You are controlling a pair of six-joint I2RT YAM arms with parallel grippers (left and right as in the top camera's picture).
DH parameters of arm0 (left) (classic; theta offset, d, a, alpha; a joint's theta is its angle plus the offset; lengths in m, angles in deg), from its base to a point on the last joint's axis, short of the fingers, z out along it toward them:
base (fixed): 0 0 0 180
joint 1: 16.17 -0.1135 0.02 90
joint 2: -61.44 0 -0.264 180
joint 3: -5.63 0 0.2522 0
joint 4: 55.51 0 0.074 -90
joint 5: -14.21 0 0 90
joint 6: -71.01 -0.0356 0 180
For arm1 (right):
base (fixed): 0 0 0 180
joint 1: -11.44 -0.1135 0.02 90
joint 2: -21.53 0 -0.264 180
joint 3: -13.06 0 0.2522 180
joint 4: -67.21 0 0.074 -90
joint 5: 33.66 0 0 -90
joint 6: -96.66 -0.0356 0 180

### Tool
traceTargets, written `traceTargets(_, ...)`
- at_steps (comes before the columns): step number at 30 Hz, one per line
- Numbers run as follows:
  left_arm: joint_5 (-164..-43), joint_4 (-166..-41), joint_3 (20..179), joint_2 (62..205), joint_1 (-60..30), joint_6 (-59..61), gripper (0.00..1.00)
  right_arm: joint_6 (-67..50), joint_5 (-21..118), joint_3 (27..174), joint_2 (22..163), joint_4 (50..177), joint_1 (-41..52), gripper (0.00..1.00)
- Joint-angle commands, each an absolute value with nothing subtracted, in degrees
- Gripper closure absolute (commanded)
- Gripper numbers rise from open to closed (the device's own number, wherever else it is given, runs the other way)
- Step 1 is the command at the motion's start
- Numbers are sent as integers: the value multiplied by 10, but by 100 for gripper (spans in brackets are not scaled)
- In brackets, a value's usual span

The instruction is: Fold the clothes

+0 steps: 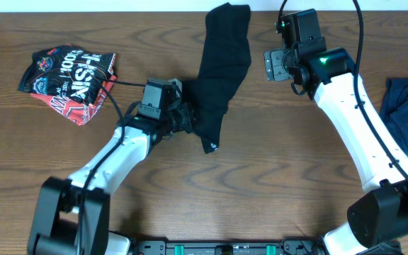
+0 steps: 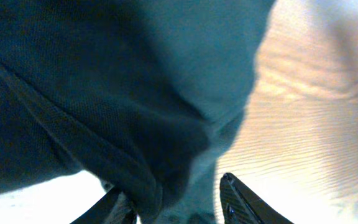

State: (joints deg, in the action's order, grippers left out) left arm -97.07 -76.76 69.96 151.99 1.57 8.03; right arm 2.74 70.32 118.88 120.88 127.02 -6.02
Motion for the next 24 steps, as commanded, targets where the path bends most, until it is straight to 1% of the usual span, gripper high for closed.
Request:
traceTargets(1, -972, -768, 709, 1510, 17, 79, 56, 20, 711, 1191, 1194, 1271, -53, 17)
traceTargets(10, -972, -769, 708, 1550, 17, 79, 56, 20, 711, 1191, 1194, 1276, -53, 17)
traceTargets(12, -972, -767, 708, 1556, 17, 79, 57, 20, 711, 1191, 1194, 1277, -53, 17)
traceTargets(13, -972, -766, 708, 1557, 17, 79, 72, 20, 711, 1191, 1194, 1278, -53, 17)
traceTargets(14, -972, -764, 708, 1558, 18, 79, 94, 20, 711, 1191, 1194, 1279, -53, 18)
traceTargets(19, -988, -775, 708, 1531, 16, 76, 94, 20, 711, 1191, 1194, 1287, -53, 20)
traceTargets(21, -994, -816, 709, 1493, 14, 57, 94, 20, 711, 1191, 1194, 1293, -53, 21)
traceTargets(24, -994, -920, 710, 1407, 5, 17, 94, 20, 711, 1191, 1194, 1301, -53, 25)
